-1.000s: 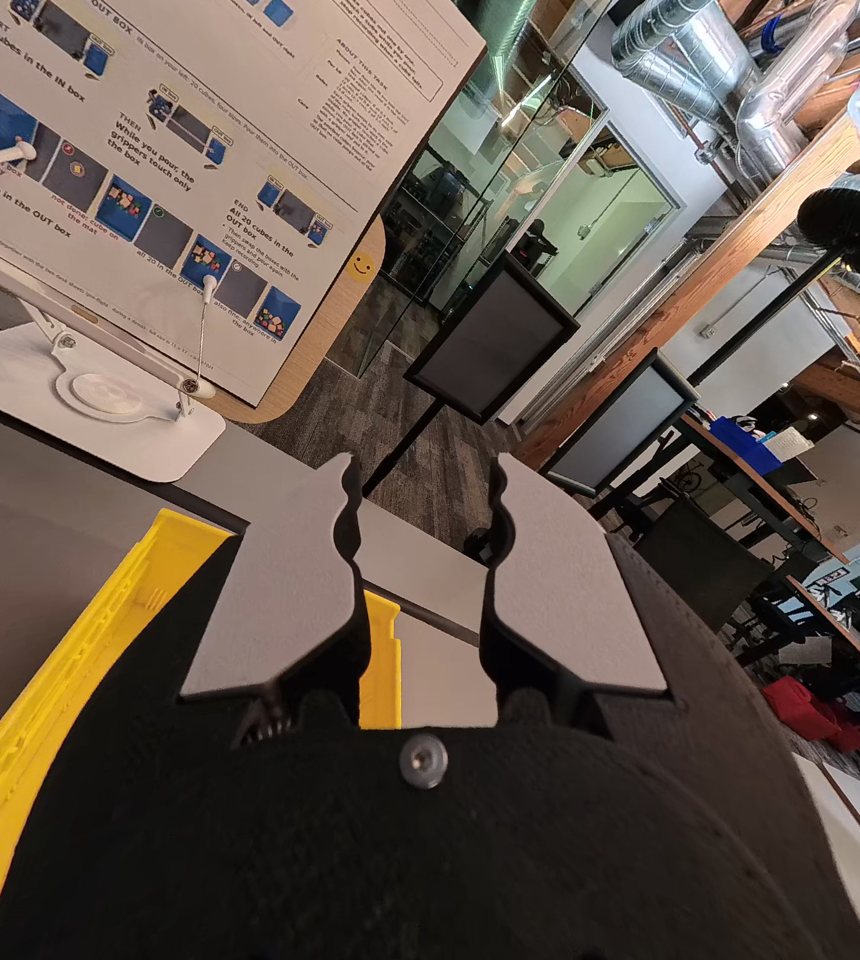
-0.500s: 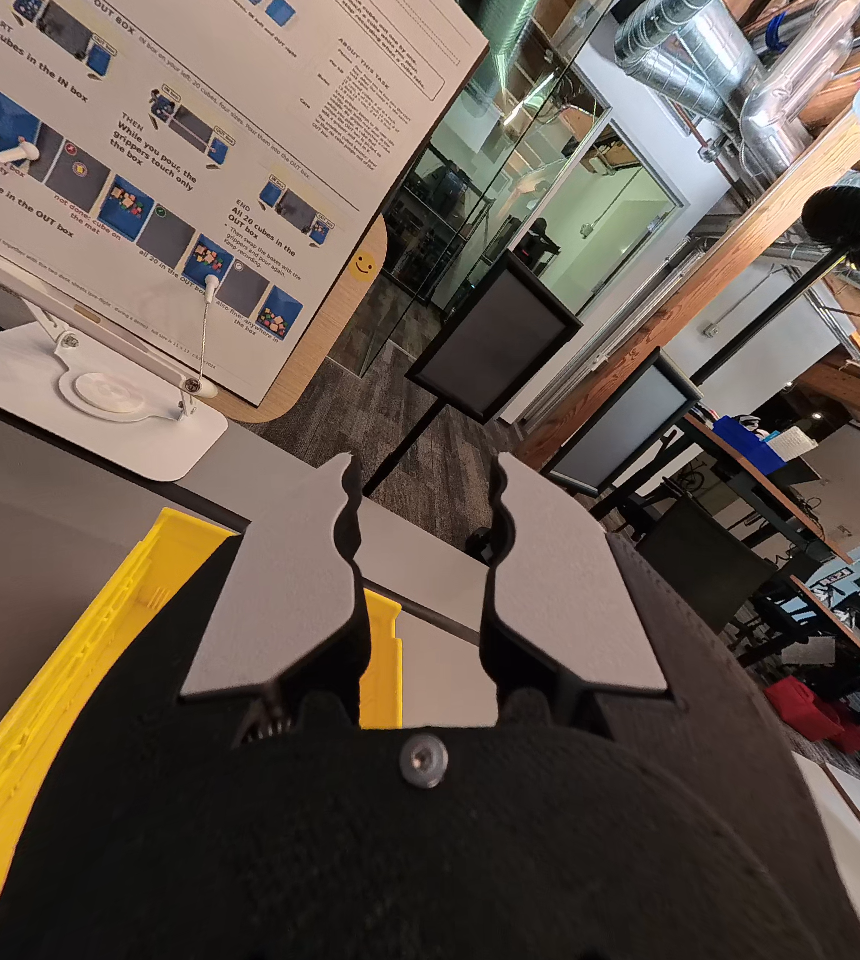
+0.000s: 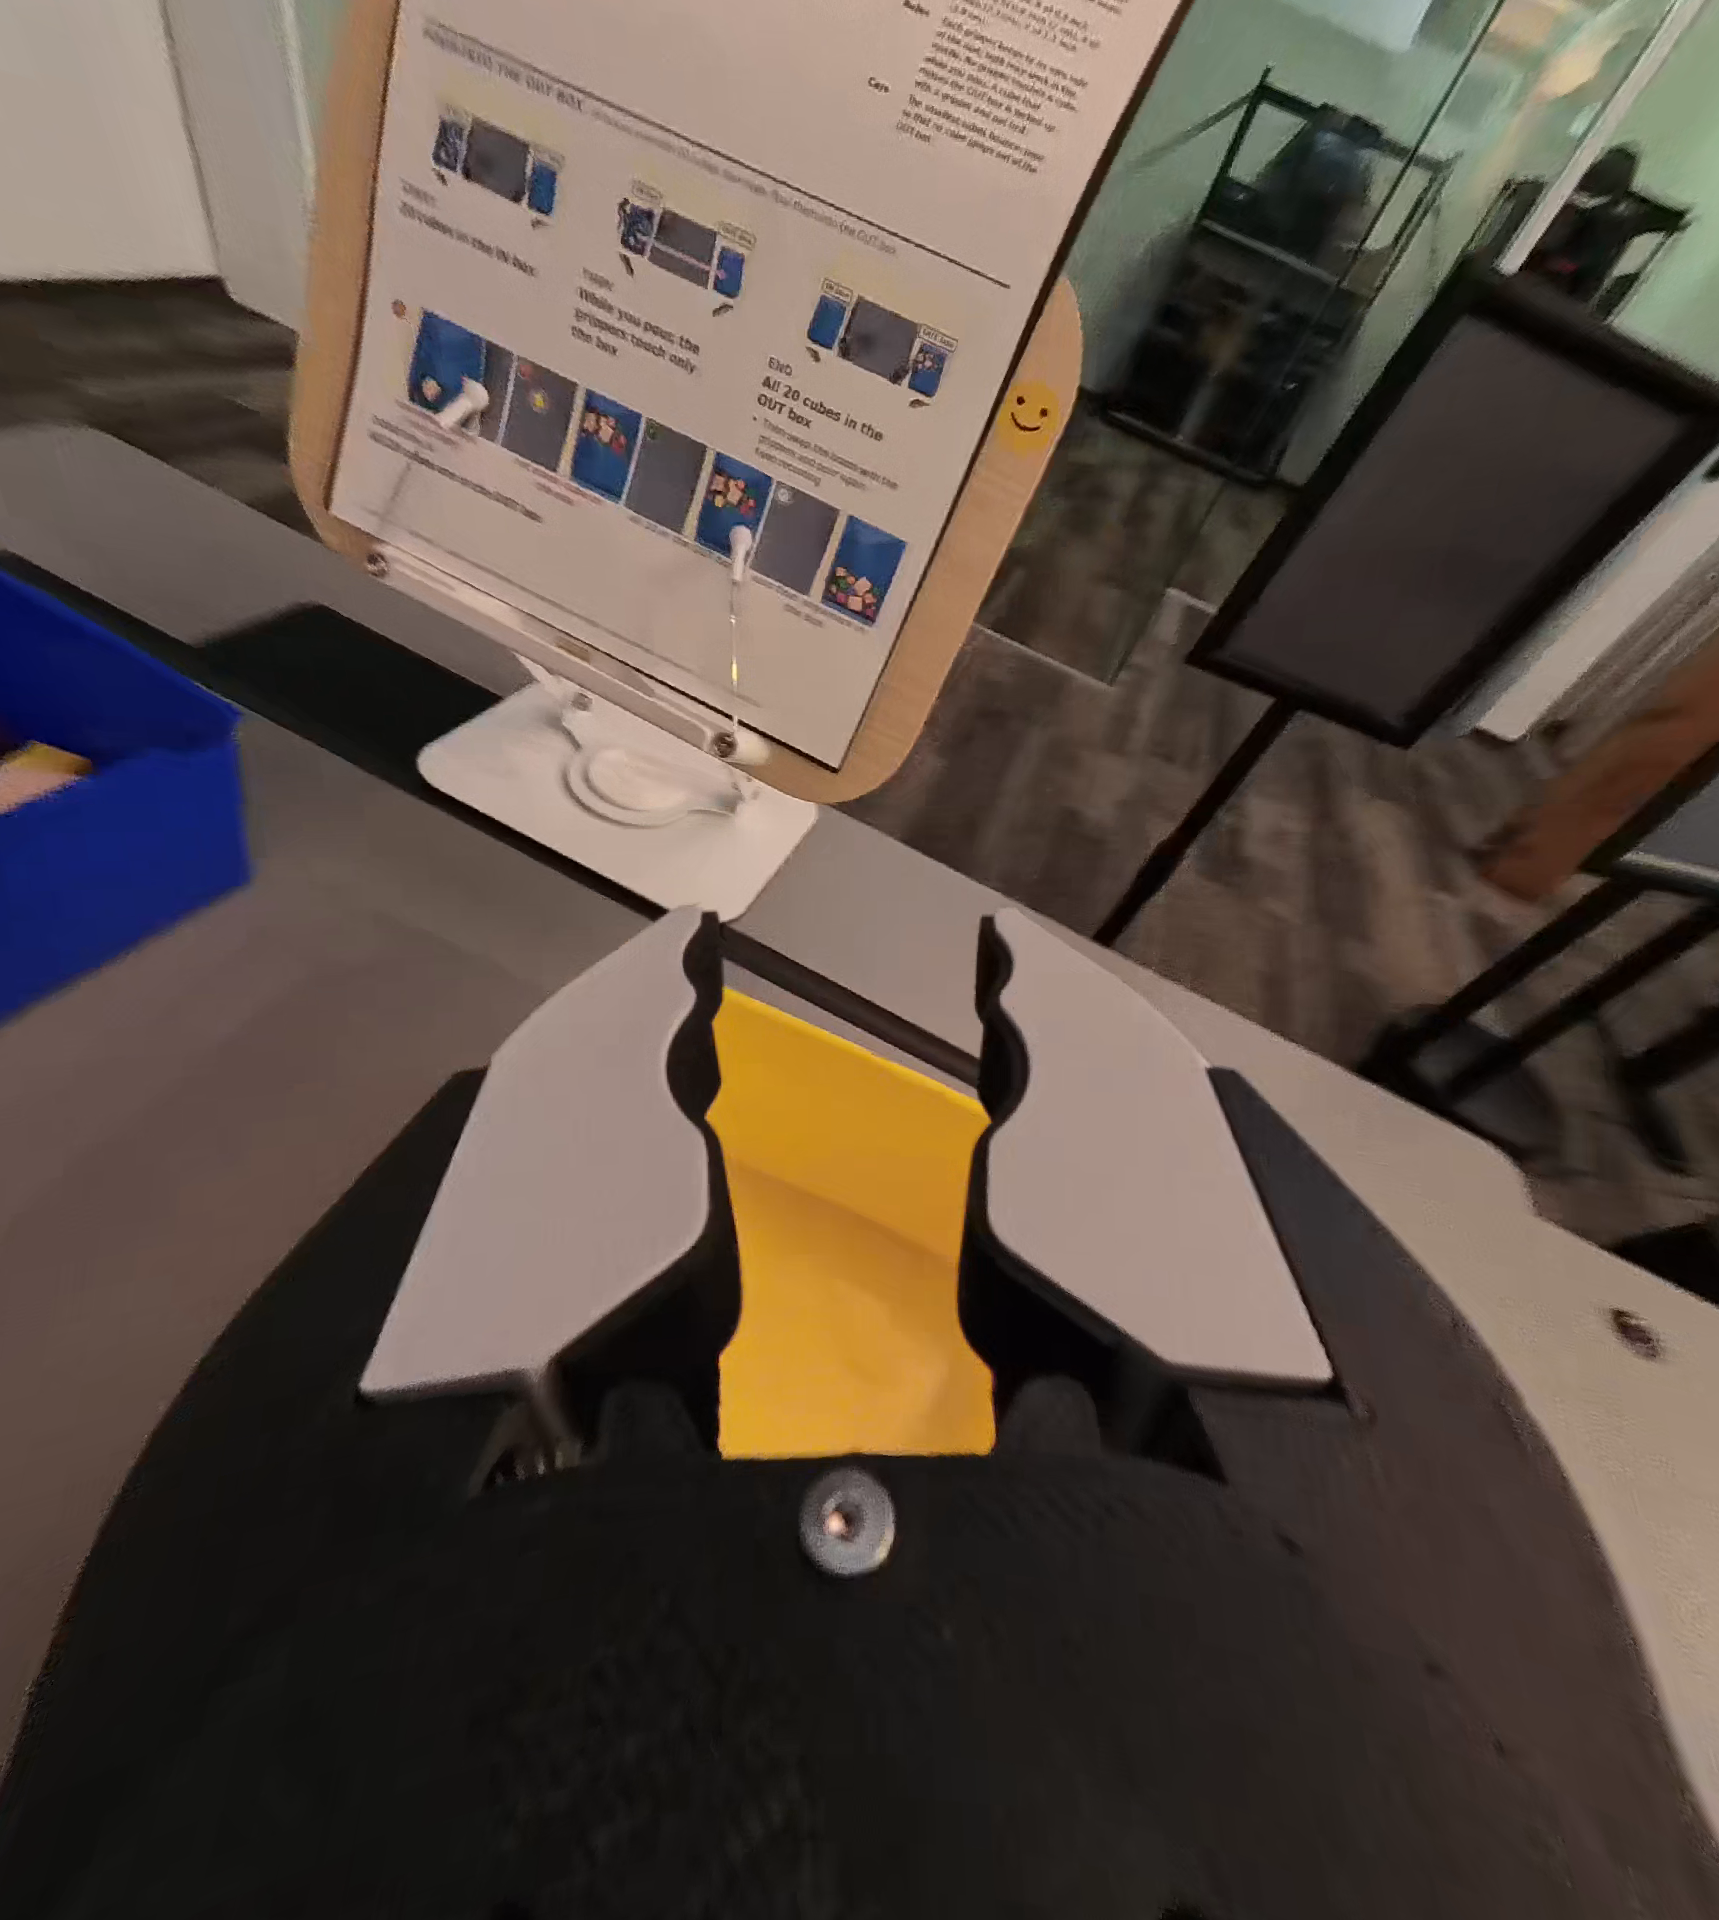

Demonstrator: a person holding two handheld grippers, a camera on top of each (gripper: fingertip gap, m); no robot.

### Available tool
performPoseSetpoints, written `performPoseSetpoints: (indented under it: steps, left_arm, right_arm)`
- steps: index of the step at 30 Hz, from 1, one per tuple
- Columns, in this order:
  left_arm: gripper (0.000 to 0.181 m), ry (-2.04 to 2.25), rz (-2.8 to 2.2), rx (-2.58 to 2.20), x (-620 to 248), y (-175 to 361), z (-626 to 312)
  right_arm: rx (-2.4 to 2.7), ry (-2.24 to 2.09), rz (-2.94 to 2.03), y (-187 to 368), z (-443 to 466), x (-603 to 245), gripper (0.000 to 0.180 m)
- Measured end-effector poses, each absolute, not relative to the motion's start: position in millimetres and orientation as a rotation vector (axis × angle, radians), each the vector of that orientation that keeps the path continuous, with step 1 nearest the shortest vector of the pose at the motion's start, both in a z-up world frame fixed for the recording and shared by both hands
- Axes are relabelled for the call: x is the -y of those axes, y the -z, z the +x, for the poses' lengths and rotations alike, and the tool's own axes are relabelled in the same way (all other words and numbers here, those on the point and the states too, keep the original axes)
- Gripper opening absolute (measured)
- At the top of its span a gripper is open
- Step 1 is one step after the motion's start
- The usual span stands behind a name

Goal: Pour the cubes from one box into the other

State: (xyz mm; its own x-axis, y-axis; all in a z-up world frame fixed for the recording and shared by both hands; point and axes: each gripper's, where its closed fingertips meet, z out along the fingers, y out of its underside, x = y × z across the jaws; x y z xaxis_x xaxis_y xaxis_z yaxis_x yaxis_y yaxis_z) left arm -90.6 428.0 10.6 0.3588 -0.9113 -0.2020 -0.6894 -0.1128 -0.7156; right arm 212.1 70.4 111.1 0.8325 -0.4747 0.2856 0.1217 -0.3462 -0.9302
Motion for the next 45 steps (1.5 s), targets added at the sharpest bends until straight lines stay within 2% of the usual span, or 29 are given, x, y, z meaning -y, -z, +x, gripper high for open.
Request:
performPoseSetpoints:
  steps: [5, 11, 17, 33, 41, 45]
  left_arm:
    - [0.032, 0.377, -1.867, -1.396, -428.4, -10.8, -90.3]
    - [0.032, 0.369, -1.871, -1.399, -429.4, -9.2, -89.8]
    - [0.032, 0.370, -1.870, -1.395, -429.1, -10.0, -89.9]
    - [0.033, 0.360, -1.872, -1.406, -428.1, -7.6, -87.7]
    - [0.033, 0.363, -1.877, -1.410, -427.5, -5.9, -87.0]
    - [0.033, 0.365, -1.878, -1.412, -427.0, -5.6, -86.9]
  right_arm:
    - [-0.326, 0.704, -1.811, -113.8, 227.8, -58.0, 0.047]
    - [-0.236, 1.117, -1.670, -153.1, 217.7, -44.5, 0.047]
    - [-0.170, 1.184, -1.612, -169.9, 193.4, -46.3, 0.046]
    - [-0.183, 1.181, -1.634, -167.5, 196.5, -44.8, 0.046]
    - [-0.195, 1.078, -1.718, -150.5, 203.3, -52.1, 0.047]
    - [0.041, 0.552, -1.747, -132.9, 164.4, -84.5, 0.046]
